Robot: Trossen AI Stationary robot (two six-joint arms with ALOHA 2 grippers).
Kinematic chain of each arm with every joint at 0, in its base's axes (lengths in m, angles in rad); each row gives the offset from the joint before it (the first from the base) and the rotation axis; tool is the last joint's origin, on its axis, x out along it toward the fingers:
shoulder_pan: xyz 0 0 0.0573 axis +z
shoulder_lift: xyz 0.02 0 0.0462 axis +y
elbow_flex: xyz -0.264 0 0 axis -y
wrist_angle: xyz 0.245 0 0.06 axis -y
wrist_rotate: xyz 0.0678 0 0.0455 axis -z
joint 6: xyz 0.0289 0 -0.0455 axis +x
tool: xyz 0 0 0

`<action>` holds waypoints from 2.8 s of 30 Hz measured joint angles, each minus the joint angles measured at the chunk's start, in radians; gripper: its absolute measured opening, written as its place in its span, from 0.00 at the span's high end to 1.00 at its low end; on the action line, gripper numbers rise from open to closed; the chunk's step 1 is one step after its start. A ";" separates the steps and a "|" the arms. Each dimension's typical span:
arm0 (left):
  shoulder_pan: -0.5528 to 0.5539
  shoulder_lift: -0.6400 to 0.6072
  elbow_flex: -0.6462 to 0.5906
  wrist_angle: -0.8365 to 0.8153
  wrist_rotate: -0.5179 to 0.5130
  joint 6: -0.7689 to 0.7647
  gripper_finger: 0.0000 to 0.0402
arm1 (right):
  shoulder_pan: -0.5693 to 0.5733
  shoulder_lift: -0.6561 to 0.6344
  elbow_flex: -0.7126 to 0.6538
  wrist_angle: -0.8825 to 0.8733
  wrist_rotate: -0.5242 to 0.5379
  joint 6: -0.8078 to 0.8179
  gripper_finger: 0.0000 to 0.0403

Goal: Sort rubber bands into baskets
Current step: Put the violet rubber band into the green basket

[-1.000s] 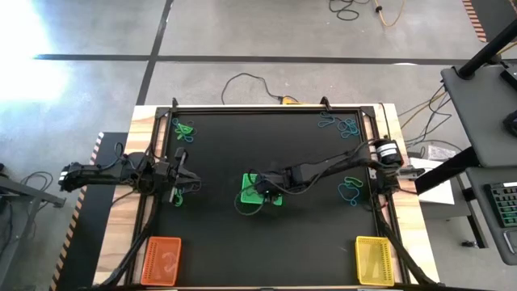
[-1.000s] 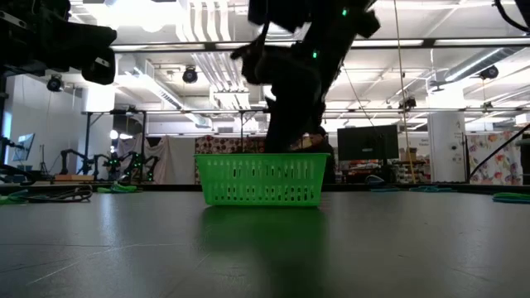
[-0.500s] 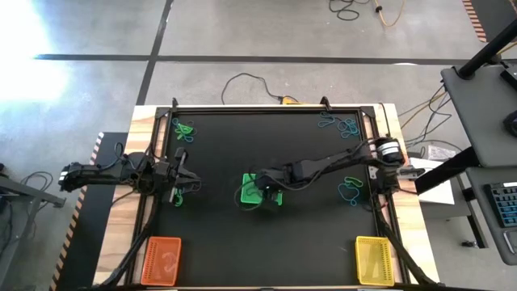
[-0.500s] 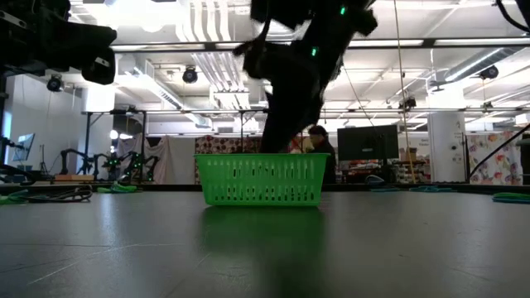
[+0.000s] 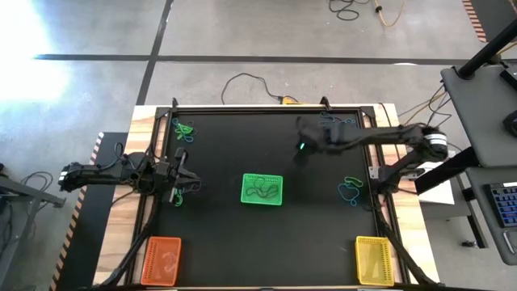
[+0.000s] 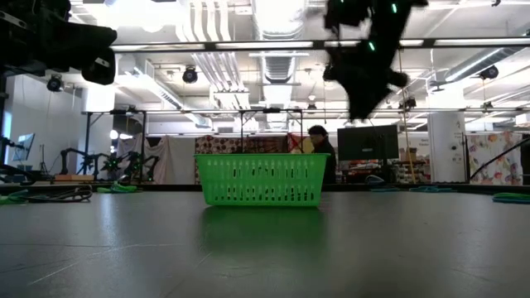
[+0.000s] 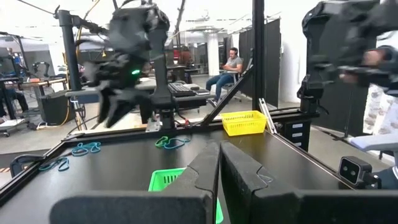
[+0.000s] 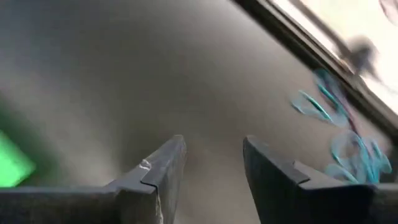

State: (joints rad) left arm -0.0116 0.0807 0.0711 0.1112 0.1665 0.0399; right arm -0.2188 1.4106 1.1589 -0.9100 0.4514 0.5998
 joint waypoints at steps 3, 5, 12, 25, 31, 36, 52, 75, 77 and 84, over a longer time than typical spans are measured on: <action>0.000 0.000 0.000 0.000 0.000 0.000 1.00 | -0.178 -0.047 -0.094 0.019 -0.035 0.013 0.64; 0.000 0.000 0.000 0.000 0.000 0.000 1.00 | -0.296 -0.057 -0.145 0.047 -0.092 -0.024 0.64; 0.000 0.000 0.000 0.000 0.000 0.000 1.00 | -0.627 -0.007 -0.218 0.260 -0.340 -0.167 0.62; 0.000 0.000 0.000 0.000 0.000 0.000 1.00 | -0.805 0.214 -0.080 0.340 -0.398 -0.242 0.59; 0.000 0.000 0.000 0.000 0.000 0.000 1.00 | -0.816 0.318 0.006 0.326 -0.379 -0.260 0.58; 0.000 0.000 0.000 0.000 0.000 0.000 1.00 | -0.816 0.388 0.030 0.309 -0.366 -0.249 0.57; 0.000 0.001 0.000 0.000 0.000 0.000 1.00 | -0.818 0.404 0.008 0.351 -0.294 -0.180 0.70; 0.000 0.002 0.000 0.000 0.000 0.000 1.00 | -0.726 0.341 -0.002 0.332 -0.292 -0.203 0.98; 0.000 0.002 0.000 0.000 0.000 0.000 1.00 | -0.693 0.318 -0.002 0.333 -0.291 -0.205 0.98; 0.000 0.002 0.000 0.000 0.000 0.000 1.00 | -0.555 0.243 -0.002 0.335 -0.292 -0.219 0.98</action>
State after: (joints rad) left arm -0.0113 0.0822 0.0711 0.1108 0.1669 0.0399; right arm -0.7734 1.6532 1.1564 -0.5752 0.1596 0.3813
